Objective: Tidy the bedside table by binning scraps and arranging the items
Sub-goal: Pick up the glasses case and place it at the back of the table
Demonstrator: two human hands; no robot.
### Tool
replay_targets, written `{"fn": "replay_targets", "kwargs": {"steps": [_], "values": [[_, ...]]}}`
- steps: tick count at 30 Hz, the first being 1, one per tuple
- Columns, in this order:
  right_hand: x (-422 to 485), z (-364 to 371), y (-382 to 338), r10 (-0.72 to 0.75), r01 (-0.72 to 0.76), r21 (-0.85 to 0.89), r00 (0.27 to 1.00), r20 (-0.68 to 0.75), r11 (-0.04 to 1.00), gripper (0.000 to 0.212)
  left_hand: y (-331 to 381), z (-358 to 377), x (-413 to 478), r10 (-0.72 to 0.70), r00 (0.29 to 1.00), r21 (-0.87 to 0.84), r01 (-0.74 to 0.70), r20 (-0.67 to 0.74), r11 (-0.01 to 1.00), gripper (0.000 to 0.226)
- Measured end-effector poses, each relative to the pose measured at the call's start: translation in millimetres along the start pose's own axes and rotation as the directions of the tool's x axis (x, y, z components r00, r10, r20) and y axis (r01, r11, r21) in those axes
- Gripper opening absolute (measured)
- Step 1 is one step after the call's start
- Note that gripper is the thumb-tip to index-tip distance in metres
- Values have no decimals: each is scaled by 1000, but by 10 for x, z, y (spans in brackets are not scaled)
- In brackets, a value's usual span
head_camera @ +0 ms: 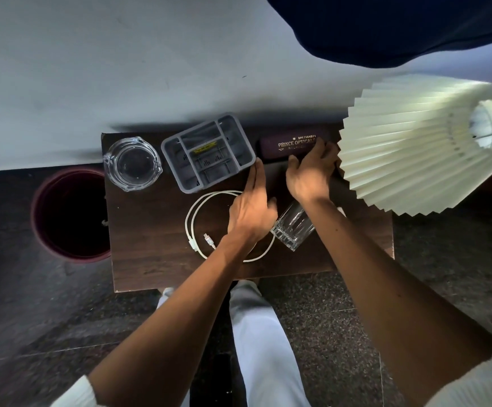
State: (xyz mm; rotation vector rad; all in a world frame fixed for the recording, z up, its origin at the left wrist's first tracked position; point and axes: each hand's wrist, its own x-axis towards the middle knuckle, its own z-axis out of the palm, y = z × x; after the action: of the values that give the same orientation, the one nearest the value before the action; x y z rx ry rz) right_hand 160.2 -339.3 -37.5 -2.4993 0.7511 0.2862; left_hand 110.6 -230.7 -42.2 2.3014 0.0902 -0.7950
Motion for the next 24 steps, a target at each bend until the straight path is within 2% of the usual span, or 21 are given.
{"fn": "replay_targets", "kwargs": {"steps": [5,19,21,24], "values": [[1,-17,29,-40,40,-91,999,-4,995,66,18,-9,42,25,1000,-11,-25,8,1000,89],[-49,-20,2,-7,1,-150,999,-36,989,63,20,-44,126,46,999,-13,-46,-6,999,89],[-119,-22,0,-42,31,-193,998,-56,981,66,-13,2,7,52,999,-11,-52,1,999,87],[-342,-5,-12,-185,179,-267,983,0,947,66,-185,50,-277,104,993,-74,-107,-49,991,76]]}}
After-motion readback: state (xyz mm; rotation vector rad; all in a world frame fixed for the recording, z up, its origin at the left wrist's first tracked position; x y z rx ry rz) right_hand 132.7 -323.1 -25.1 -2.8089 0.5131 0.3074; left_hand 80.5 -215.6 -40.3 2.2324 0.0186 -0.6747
